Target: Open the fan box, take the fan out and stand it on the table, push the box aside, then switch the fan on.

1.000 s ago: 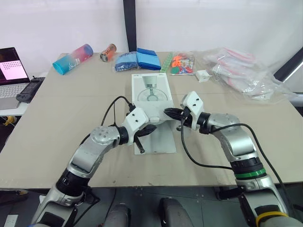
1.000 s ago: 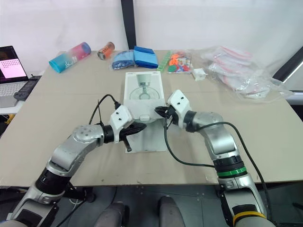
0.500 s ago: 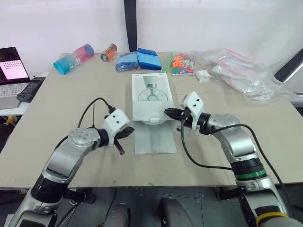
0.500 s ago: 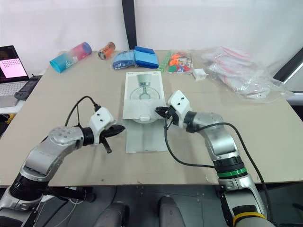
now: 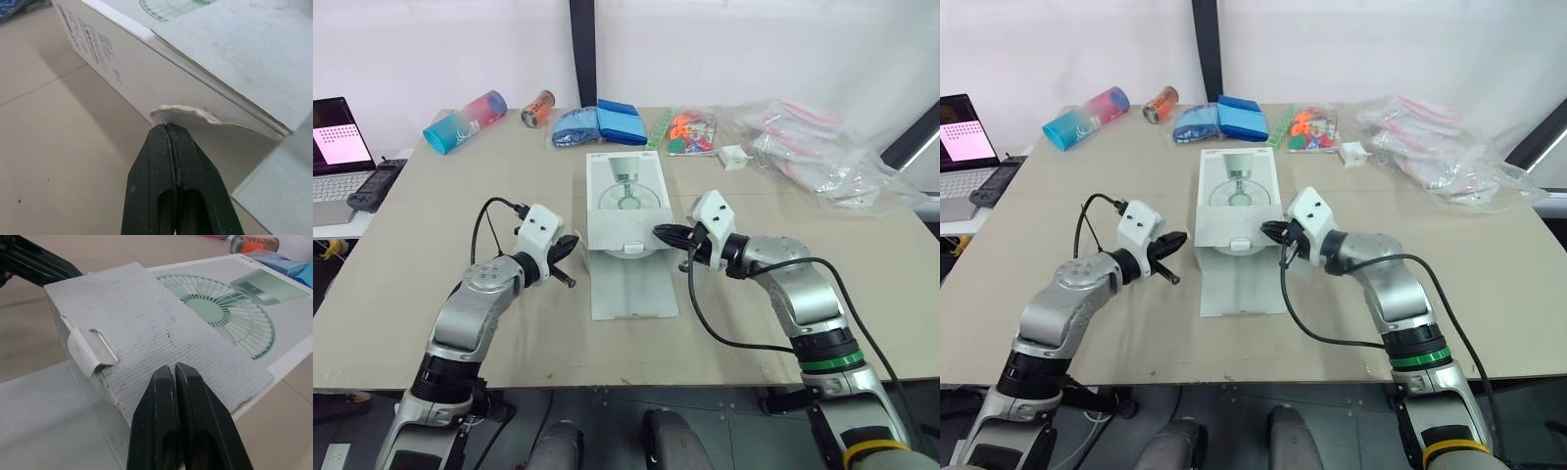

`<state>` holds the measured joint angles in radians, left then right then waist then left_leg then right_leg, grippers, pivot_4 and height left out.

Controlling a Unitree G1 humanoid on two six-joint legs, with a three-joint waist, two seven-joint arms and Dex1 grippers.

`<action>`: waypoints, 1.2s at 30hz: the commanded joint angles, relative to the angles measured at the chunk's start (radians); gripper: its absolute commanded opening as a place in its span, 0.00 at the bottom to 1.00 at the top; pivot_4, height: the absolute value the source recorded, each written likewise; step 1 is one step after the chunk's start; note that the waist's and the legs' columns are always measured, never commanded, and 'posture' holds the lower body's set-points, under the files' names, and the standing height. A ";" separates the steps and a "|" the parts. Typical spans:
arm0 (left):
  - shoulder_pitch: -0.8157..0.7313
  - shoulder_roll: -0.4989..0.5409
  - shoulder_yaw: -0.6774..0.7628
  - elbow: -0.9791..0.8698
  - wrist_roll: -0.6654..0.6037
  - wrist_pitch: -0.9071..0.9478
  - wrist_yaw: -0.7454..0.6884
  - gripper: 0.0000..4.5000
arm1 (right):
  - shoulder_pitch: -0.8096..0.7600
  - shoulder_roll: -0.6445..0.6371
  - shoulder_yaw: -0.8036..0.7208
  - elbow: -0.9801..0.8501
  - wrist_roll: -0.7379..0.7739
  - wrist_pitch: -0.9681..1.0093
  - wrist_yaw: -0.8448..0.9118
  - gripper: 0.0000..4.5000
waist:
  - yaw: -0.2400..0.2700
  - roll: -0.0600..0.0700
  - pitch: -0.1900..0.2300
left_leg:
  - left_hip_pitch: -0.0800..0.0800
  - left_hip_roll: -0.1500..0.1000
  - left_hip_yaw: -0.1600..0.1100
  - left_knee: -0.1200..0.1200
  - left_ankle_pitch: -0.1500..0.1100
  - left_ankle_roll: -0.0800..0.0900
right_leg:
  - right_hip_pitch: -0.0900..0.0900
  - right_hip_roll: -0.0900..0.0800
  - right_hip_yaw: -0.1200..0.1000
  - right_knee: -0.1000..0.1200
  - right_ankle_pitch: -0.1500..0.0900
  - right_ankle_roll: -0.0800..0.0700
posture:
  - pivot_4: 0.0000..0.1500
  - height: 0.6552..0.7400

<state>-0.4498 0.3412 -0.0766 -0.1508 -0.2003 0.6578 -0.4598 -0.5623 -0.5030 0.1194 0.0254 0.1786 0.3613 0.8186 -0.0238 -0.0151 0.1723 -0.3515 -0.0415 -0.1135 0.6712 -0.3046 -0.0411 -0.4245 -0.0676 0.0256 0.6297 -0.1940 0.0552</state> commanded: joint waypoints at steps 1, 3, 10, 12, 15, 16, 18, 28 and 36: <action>-0.026 -0.038 0.015 0.010 -0.010 -0.025 0.024 0.00 | 0.012 -0.010 0.000 -0.012 -0.011 0.011 -0.006 0.03 | 0.000 0.000 0.000 | 0.000 0.000 0.000 0.000 0.000 0.000 | 0.000 0.000 0.000 0.000 0.000 0.000 | 1.00 1.00; -0.029 -0.067 0.023 0.023 -0.020 -0.022 0.035 0.00 | 0.011 -0.010 0.000 -0.013 -0.011 0.013 -0.007 0.03 | 0.000 0.000 0.000 | 0.000 0.000 0.000 0.000 0.000 0.000 | 0.000 0.000 0.000 0.000 0.000 0.000 | 1.00 1.00; -0.009 -0.127 0.041 0.019 -0.038 0.000 0.061 0.00 | 0.013 -0.011 0.000 -0.017 -0.007 0.017 -0.011 0.03 | 0.000 0.000 0.000 | 0.000 0.000 0.000 0.000 0.000 0.000 | 0.000 0.000 0.000 0.000 0.000 0.000 | 1.00 1.00; -0.005 -0.133 0.044 0.016 -0.037 0.001 0.064 0.00 | 0.014 -0.011 0.001 -0.018 -0.006 0.018 -0.010 0.03 | 0.000 0.000 0.000 | 0.000 0.000 0.000 0.000 0.000 0.000 | 0.000 0.000 0.000 0.000 0.000 0.000 | 1.00 1.00; -0.001 -0.145 0.054 0.014 -0.044 0.004 0.071 0.00 | 0.013 -0.010 0.002 -0.016 -0.006 0.017 -0.008 0.03 | 0.000 0.000 0.000 | 0.000 0.000 0.000 0.000 0.000 0.000 | 0.000 0.000 0.000 0.000 0.000 0.000 | 1.00 1.00; 0.000 -0.148 0.057 0.013 -0.046 0.004 0.074 0.00 | 0.012 -0.010 0.003 -0.015 -0.006 0.016 -0.007 0.03 | 0.000 0.000 0.000 | 0.000 0.000 0.000 0.000 0.000 0.000 | 0.000 0.000 0.000 0.000 0.000 0.000 | 1.00 1.00; 0.002 -0.153 0.061 0.012 -0.050 0.004 0.079 0.00 | 0.010 -0.009 0.004 -0.012 -0.006 0.015 -0.006 0.03 | 0.000 0.000 0.000 | 0.000 0.000 0.000 0.000 0.000 0.000 | 0.000 0.000 0.000 0.000 0.000 0.000 | 1.00 1.00; 0.009 -0.148 0.063 0.004 -0.063 -0.002 0.082 0.00 | 0.007 -0.005 0.010 -0.004 -0.009 0.012 -0.005 0.03 | 0.000 0.000 0.000 | 0.000 0.000 0.000 0.000 0.000 0.000 | 0.000 0.000 0.000 0.000 0.000 0.000 | 1.00 1.00; 0.010 -0.154 0.066 0.001 -0.070 -0.013 0.078 0.00 | 0.006 0.008 -0.007 0.003 0.007 0.024 -0.017 0.03 | 0.000 0.000 0.000 | 0.000 0.000 0.000 0.000 0.000 -0.001 | 0.000 0.000 0.000 0.000 0.000 0.000 | 1.00 1.00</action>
<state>-0.4360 0.1917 -0.0154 -0.1013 -0.2490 0.6631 -0.3749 -0.5604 -0.5004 0.1164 0.0229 0.1821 0.3713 0.8043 -0.0236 -0.0153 0.1723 -0.3515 -0.0416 -0.1135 0.6714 -0.3043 -0.0416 -0.4245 -0.0678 0.0256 0.6296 -0.1939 0.0553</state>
